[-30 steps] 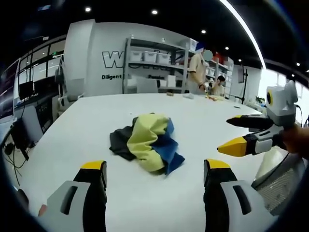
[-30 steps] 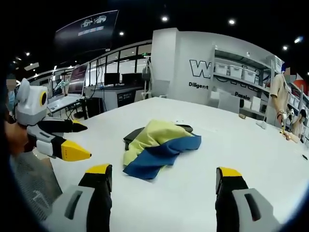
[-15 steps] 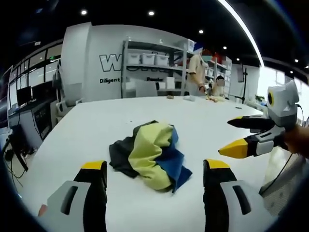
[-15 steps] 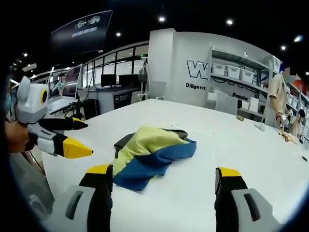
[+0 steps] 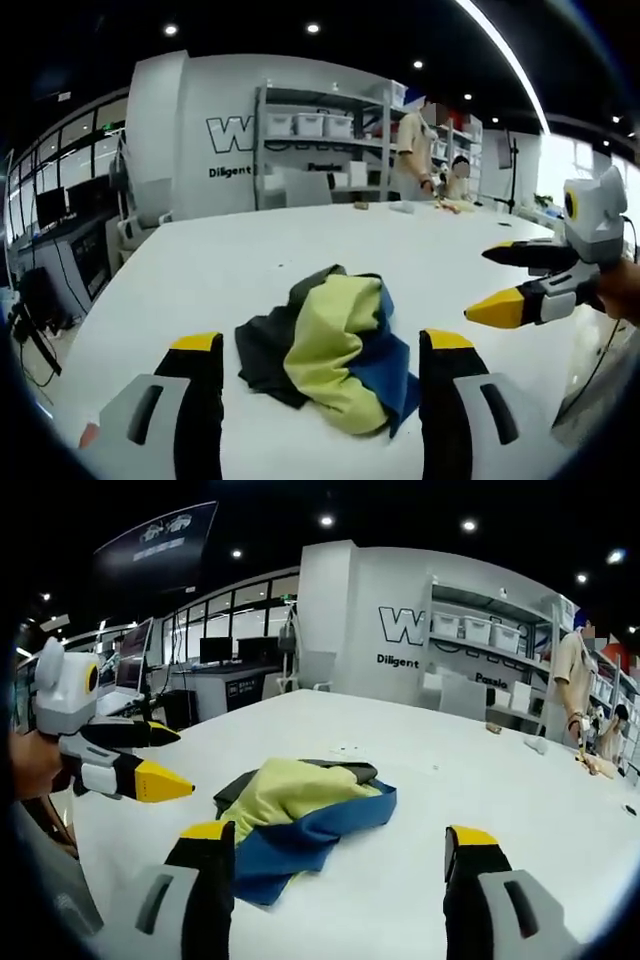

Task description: Fold the garment on the visible template until the final outline fits inside the template.

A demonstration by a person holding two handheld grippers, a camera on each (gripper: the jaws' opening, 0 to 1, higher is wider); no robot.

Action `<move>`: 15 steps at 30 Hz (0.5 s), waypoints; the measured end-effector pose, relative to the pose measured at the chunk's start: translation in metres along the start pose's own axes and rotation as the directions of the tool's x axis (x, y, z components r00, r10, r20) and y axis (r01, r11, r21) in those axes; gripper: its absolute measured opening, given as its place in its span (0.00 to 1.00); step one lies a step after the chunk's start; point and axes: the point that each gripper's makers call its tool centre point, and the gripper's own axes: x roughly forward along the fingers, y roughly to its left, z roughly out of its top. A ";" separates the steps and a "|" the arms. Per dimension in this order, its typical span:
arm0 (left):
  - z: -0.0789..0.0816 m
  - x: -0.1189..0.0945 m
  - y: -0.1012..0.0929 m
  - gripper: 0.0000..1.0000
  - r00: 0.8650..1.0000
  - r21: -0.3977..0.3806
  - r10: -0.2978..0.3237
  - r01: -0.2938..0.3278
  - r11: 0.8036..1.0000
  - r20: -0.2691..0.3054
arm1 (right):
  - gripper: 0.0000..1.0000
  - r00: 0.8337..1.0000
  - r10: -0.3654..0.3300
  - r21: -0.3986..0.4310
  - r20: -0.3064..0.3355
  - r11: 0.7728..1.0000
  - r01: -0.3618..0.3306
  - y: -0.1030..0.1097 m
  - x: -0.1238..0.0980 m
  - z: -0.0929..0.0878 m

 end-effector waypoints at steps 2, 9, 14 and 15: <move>0.002 0.005 0.002 0.75 1.000 0.002 0.002 -0.002 1.000 -0.001 | 0.87 1.000 -0.002 0.003 -0.002 1.000 0.002 -0.003 0.005 0.001; 0.005 0.028 0.009 0.74 1.000 0.007 0.005 -0.005 1.000 -0.013 | 0.84 1.000 -0.021 0.027 -0.015 0.999 0.021 -0.016 0.023 0.003; 0.009 0.046 0.014 0.74 1.000 0.012 0.008 -0.007 1.000 -0.022 | 0.84 0.999 -0.033 0.028 -0.022 0.999 0.034 -0.026 0.039 0.006; 0.010 0.049 0.016 0.74 1.000 0.014 0.009 -0.008 1.000 -0.023 | 0.84 0.999 -0.036 0.031 -0.023 0.999 0.036 -0.028 0.042 0.007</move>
